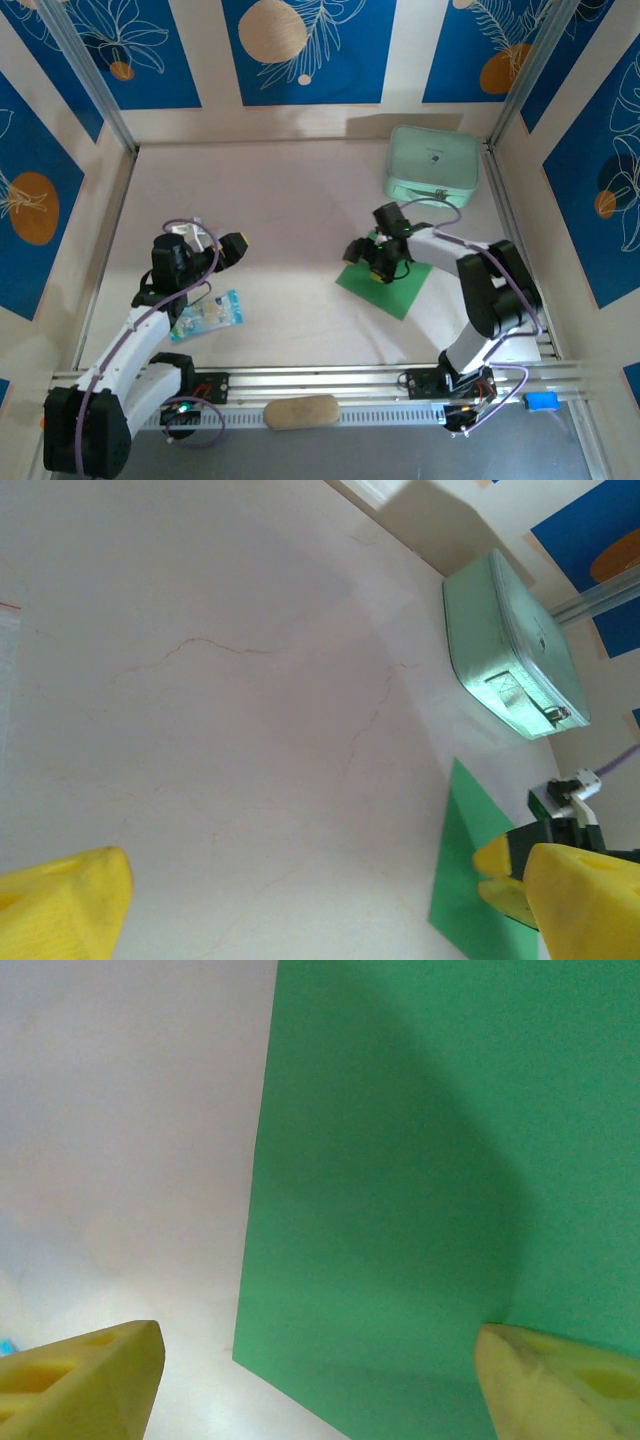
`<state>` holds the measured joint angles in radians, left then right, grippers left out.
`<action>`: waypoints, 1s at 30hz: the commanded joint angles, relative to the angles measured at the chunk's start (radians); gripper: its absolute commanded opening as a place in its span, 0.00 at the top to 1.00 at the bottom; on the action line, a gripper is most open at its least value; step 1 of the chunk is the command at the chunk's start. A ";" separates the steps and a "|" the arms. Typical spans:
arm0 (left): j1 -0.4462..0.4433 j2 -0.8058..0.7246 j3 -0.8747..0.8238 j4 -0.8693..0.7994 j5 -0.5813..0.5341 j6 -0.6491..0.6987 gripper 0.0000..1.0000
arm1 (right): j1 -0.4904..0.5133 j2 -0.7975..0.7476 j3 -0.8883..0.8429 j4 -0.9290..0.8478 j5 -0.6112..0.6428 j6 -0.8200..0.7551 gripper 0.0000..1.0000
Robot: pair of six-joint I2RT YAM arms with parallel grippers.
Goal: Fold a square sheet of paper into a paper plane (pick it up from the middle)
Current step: Move the square sheet of paper to the center of the table.
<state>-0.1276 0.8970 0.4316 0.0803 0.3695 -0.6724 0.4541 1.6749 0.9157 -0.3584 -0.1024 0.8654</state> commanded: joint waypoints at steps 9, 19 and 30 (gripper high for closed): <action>-0.005 -0.053 0.039 -0.079 0.017 0.022 0.00 | 0.197 0.044 0.183 -0.059 0.002 -0.055 0.19; -0.032 0.019 0.041 -0.005 0.106 -0.036 0.00 | -0.033 -0.072 -0.059 0.051 -0.076 -0.050 0.21; -0.177 0.153 0.127 -0.019 0.068 0.018 0.00 | 0.054 0.044 -0.046 0.081 -0.114 -0.052 0.21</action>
<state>-0.2771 1.0241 0.5121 0.0448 0.4412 -0.6891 0.4622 1.6592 0.8597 -0.2726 -0.1837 0.8154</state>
